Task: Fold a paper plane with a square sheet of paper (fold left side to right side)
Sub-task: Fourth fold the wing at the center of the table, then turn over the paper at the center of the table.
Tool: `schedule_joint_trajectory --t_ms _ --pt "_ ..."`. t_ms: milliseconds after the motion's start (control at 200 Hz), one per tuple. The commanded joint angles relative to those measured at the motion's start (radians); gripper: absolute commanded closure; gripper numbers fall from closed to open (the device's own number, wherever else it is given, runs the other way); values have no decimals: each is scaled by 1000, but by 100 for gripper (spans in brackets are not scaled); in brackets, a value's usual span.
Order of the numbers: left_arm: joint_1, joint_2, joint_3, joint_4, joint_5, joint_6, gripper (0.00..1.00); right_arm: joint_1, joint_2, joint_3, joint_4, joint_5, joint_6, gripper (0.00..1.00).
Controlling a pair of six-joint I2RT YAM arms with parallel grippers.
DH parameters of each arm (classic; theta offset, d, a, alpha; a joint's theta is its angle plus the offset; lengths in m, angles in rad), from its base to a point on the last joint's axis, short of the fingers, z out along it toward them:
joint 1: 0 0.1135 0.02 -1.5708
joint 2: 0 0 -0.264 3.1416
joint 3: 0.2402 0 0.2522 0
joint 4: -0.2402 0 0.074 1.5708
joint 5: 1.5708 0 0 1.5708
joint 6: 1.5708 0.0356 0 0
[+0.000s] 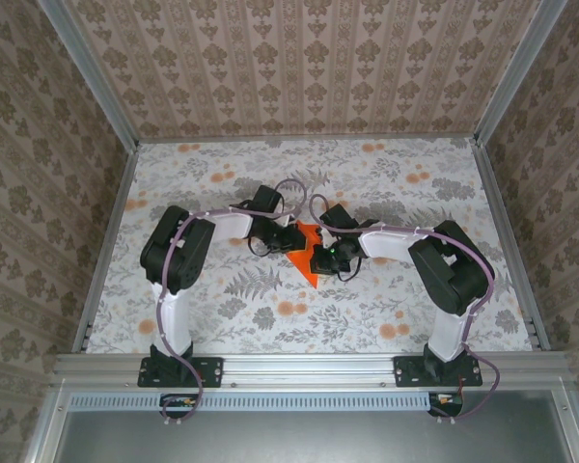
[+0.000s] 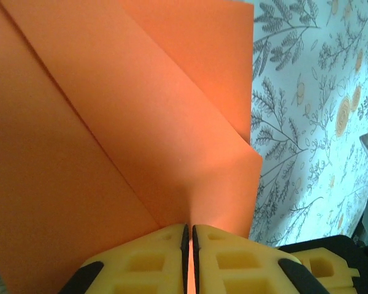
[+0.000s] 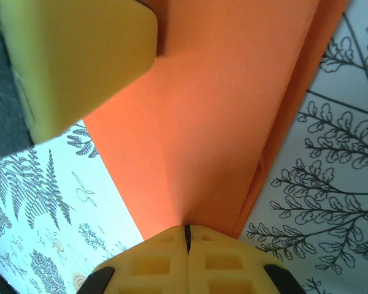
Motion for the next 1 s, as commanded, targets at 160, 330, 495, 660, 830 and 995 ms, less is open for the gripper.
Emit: schedule_joint_trajectory --t_ms 160,330,495,660,830,995 --pt "33 -80 0 -15 -63 48 77 4 12 -85 -17 33 11 100" --pt "72 -223 -51 -21 -62 41 67 -1 -64 -86 81 23 13 90" --pt "127 -280 -100 -17 -50 19 61 -17 -142 -88 129 64 -11 76" --pt "127 -229 -113 31 7 -17 60 -47 -221 -99 116 150 -50 60" --pt "112 -144 -87 104 61 -64 60 -56 -282 -130 122 202 -57 52" --pt "69 -72 -39 108 61 -73 58 -56 -330 -174 159 209 -45 51"
